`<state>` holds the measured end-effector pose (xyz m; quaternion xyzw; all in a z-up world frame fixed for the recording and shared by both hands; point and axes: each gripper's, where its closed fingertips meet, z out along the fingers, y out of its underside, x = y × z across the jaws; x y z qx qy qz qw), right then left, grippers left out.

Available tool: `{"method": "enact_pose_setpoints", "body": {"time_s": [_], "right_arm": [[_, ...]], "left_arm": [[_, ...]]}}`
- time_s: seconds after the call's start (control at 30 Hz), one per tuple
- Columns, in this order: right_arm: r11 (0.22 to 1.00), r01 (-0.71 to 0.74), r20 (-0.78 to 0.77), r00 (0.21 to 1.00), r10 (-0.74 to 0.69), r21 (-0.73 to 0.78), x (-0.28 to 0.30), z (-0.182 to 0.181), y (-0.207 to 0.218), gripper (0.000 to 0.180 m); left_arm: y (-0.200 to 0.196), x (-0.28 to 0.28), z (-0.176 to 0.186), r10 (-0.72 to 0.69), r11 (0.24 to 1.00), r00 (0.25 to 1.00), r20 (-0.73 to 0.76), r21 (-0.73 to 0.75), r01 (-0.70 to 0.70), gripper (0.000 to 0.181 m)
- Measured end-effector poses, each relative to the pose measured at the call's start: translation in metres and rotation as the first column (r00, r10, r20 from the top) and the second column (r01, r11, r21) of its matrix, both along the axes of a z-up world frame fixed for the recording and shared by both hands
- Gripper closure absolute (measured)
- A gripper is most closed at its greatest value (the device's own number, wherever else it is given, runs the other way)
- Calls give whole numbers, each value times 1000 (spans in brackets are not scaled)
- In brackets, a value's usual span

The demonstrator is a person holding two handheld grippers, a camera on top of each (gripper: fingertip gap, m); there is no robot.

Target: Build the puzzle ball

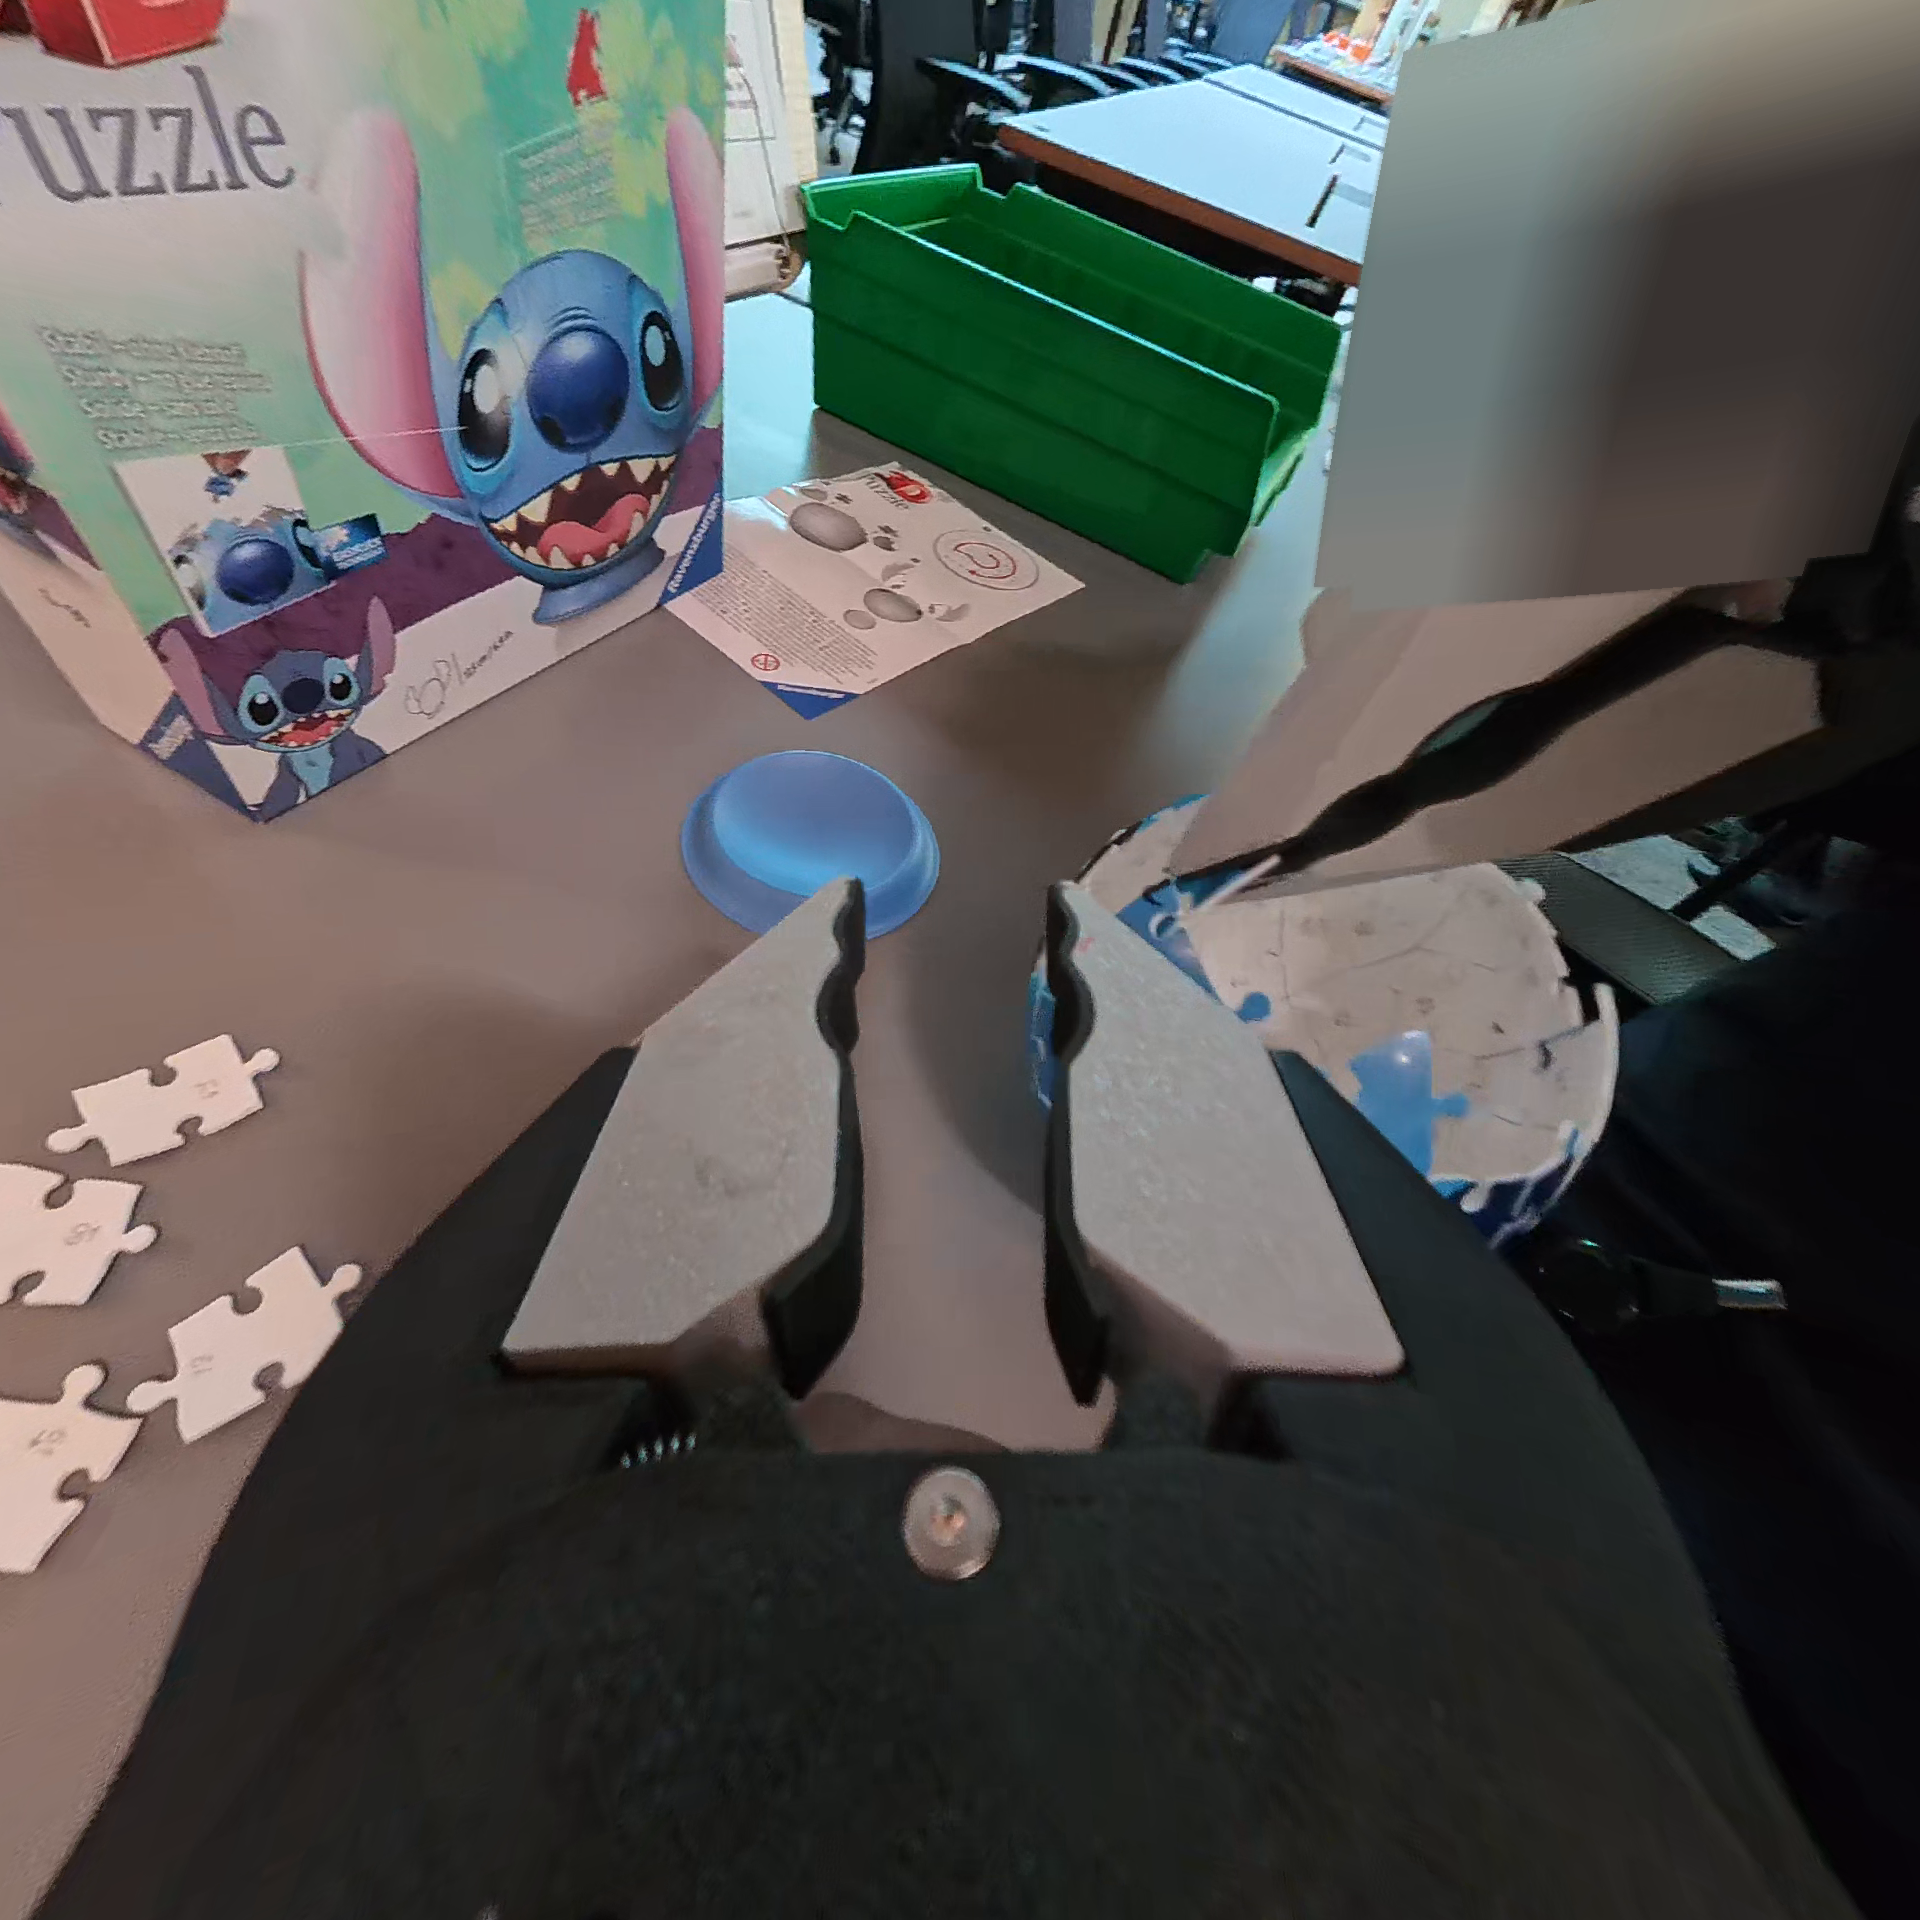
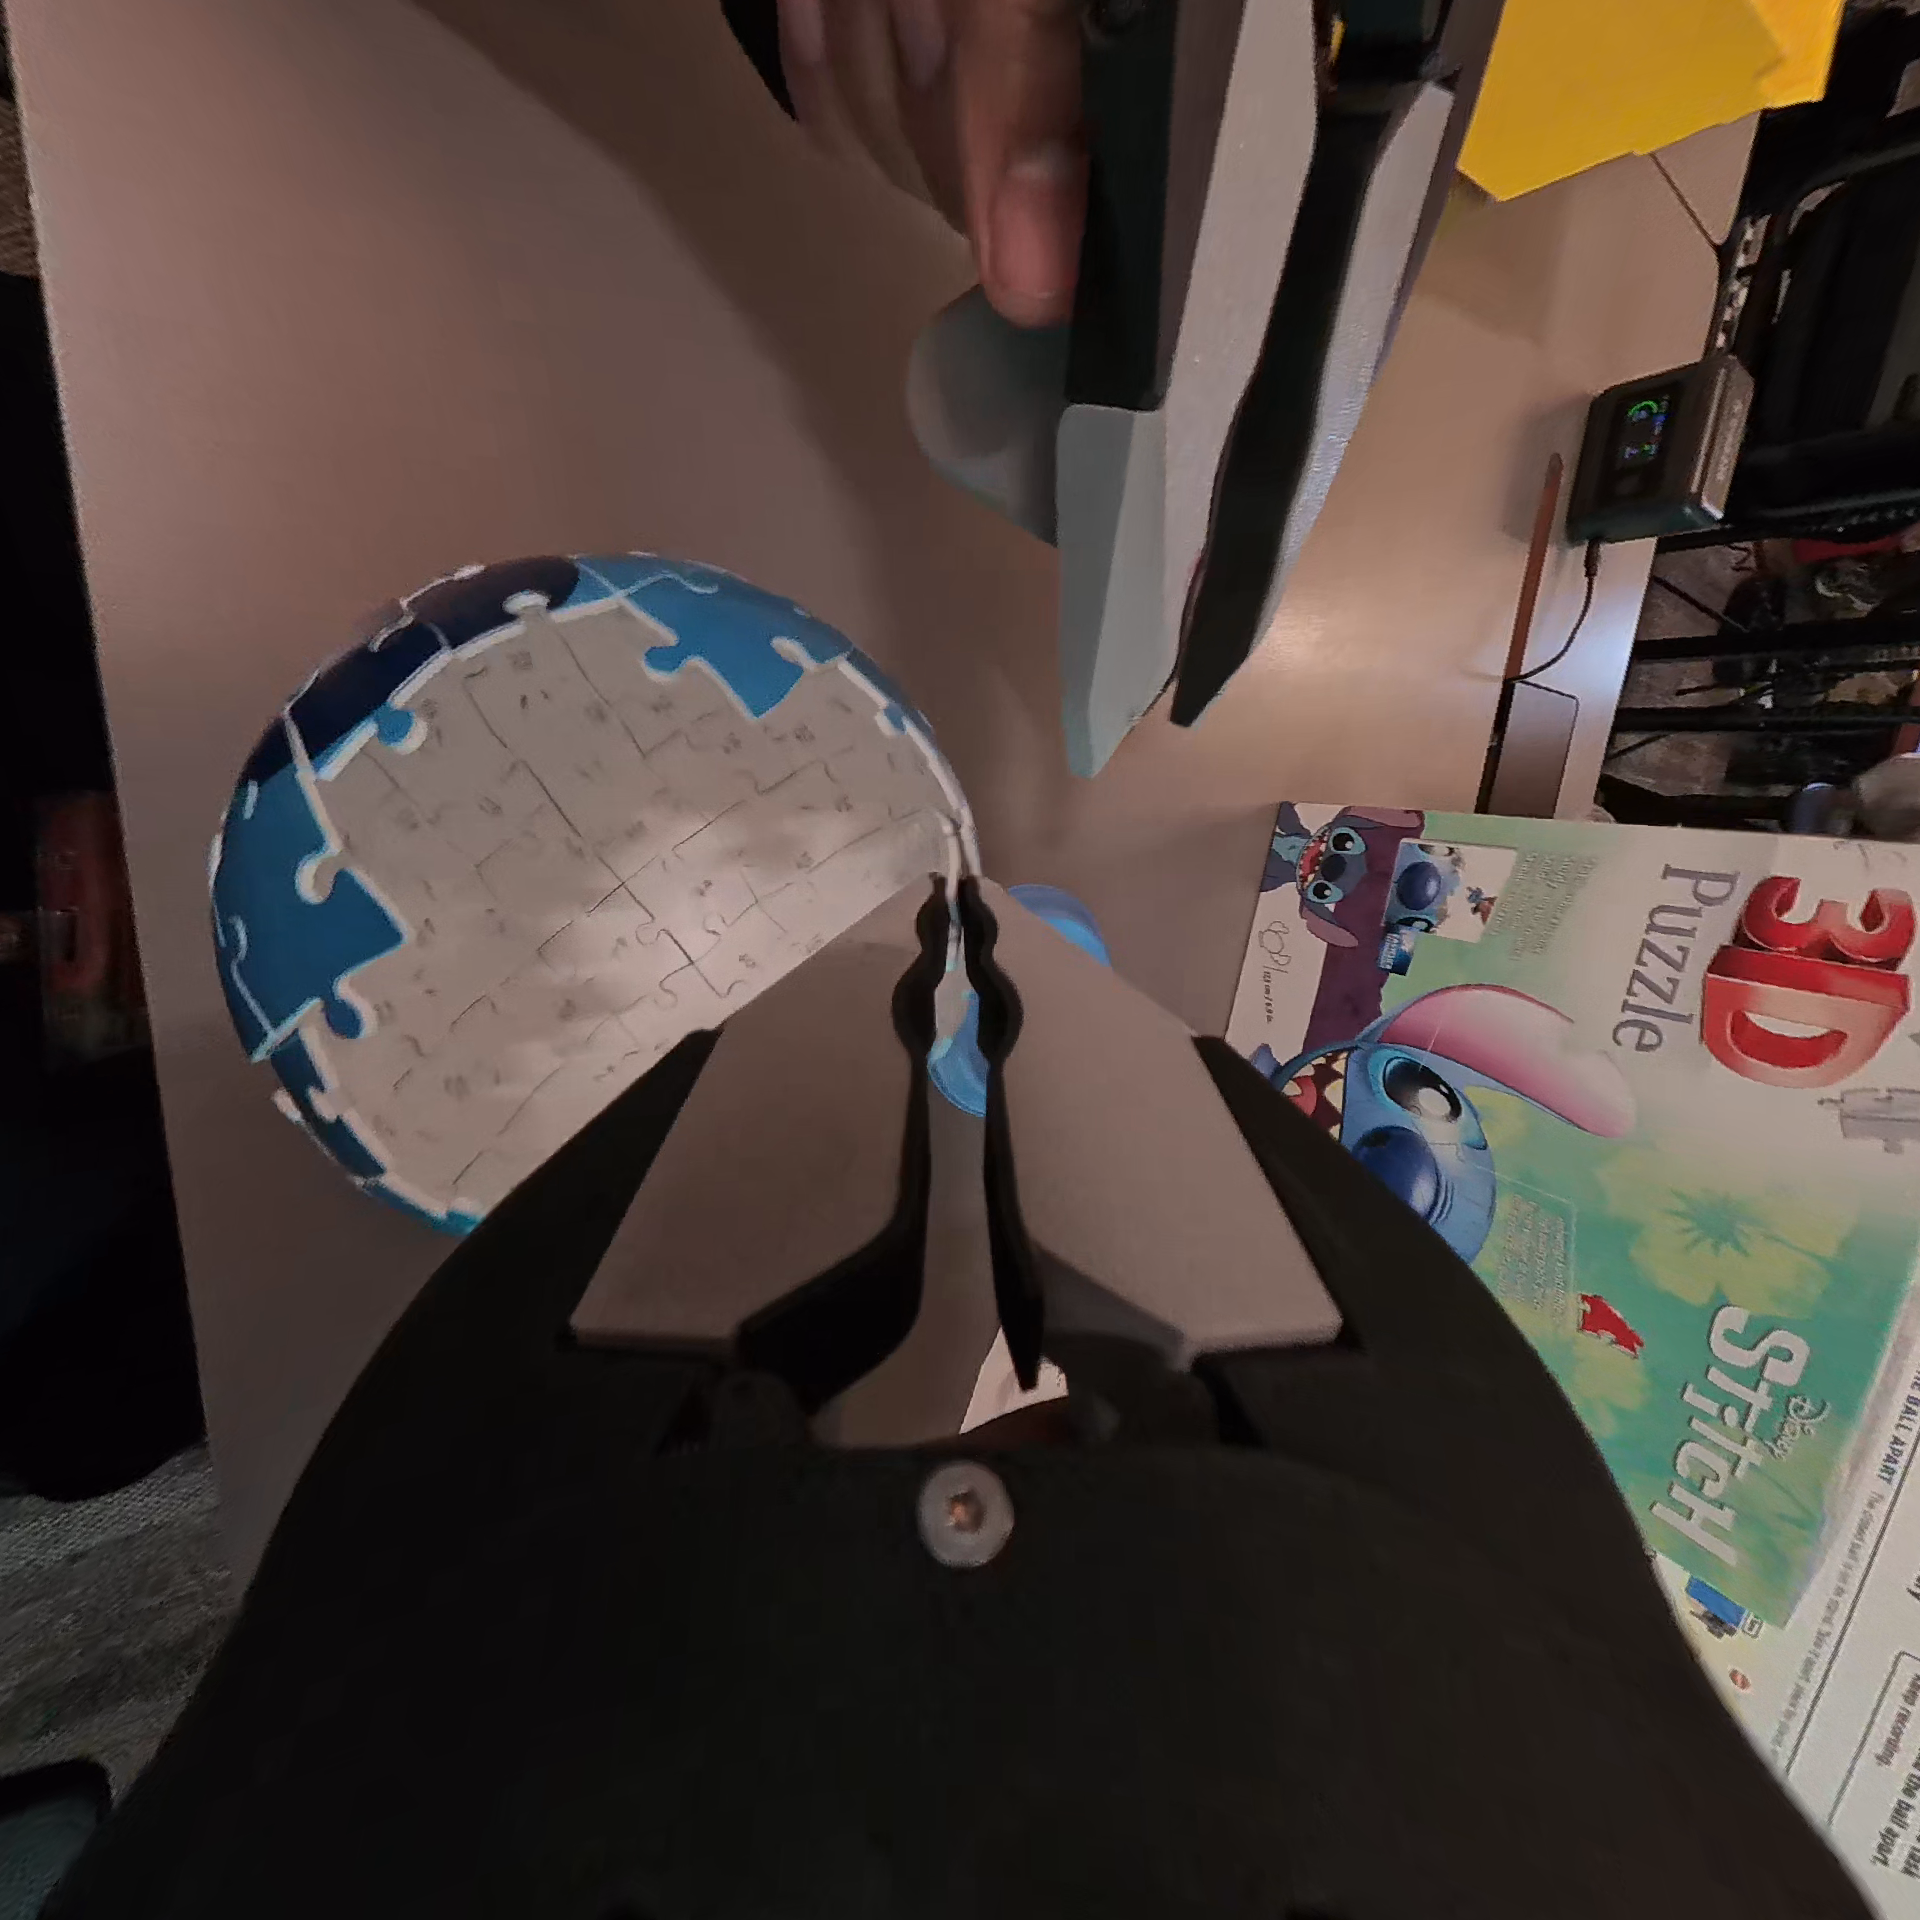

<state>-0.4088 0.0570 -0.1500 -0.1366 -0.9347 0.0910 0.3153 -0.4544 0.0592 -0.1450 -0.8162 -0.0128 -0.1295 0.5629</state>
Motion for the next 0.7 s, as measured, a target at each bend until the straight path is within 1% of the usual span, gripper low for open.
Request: {"method": "enact_pose_setpoints", "body": {"time_s": [0.03, 0.17, 0.27, 0.37, 0.5, 0.7], "right_arm": [[1000, 11, -1, 1000, -11, -1, -2, -1, 1, 180], [998, 53, 27, 998, -52, -21, -5, -8, 5, 180], [995, 82, 26, 996, -81, -55, -9, -9, 8, 180], [989, 109, 48, 993, -105, -97, -12, -10, 10, 180], [990, 107, 55, 993, -103, -89, -16, -15, 12, 180], [991, 82, 106, 992, -70, -108, -19, -19, 8, 180]], "left_arm": [[-1, 2, 1, -15, 1000, 1000, 9, 7, 15, 150], [-6, 7, 7, -67, 997, 996, 50, 49, 65, 151], [-8, 9, 12, -85, 995, 995, 54, 65, 82, 152], [-7, 15, 12, -107, 993, 994, 32, 44, 106, 151], [-3, 21, 8, -143, 990, 990, 4, -3, 143, 149], [-1, 15, 3, -144, 989, 989, 35, -31, 145, 149]]}}
